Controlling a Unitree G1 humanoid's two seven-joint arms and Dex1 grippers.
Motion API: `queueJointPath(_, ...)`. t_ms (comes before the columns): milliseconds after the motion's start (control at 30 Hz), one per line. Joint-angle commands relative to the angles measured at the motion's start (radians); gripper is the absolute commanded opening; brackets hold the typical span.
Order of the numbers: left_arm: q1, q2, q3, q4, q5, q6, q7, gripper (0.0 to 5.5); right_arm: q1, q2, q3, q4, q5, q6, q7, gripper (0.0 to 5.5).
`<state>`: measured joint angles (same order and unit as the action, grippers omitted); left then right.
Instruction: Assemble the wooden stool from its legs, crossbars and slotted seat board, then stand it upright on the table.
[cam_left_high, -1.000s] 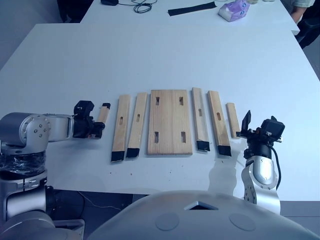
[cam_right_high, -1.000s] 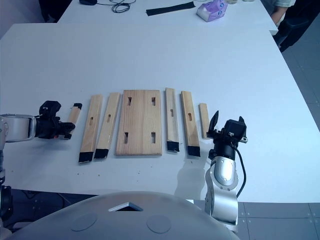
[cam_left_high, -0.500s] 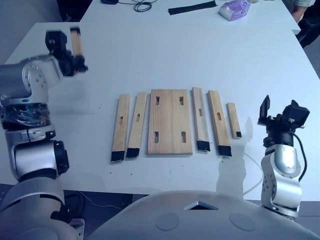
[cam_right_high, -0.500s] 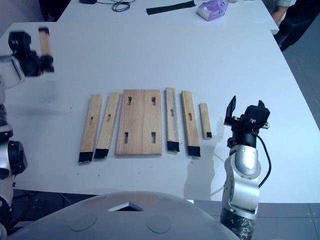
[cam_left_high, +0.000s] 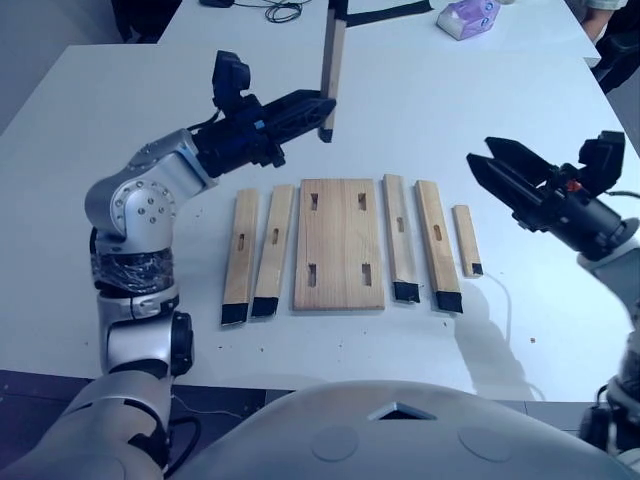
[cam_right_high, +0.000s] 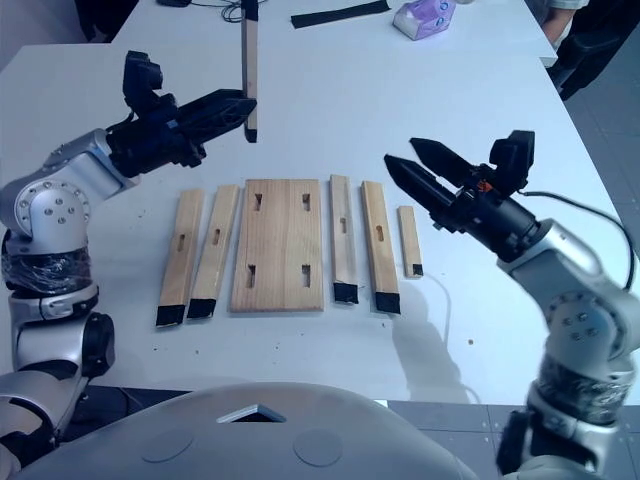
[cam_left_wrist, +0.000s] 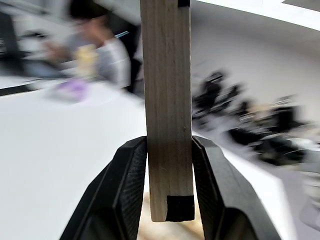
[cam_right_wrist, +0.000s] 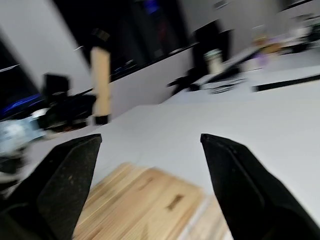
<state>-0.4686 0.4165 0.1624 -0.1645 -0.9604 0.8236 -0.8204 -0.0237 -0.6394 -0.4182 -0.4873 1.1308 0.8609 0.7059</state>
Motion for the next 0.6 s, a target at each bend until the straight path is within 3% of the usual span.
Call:
queueJointPath(33, 0.052, -0.032, -0.015, -0.074, -0.071, 0.01, -0.043, 1.31, -0.097, -0.105, 0.053, 0.042, 0.036, 0.049, 0.116, 3.69)
queueJointPath(233, 0.138, -0.008, -0.11, -0.162, -0.022, -0.028, -0.126, 1.31, -0.177, -0.13, 0.121, 0.056, 0.098, 0.093, 0.183, 3.69)
queueJointPath(600, 0.242, 0.027, -0.262, -0.128, 0.192, -0.151, -0.167, 1.31, -0.255, -0.067, 0.265, 0.069, 0.01, 0.086, 0.111, 3.69)
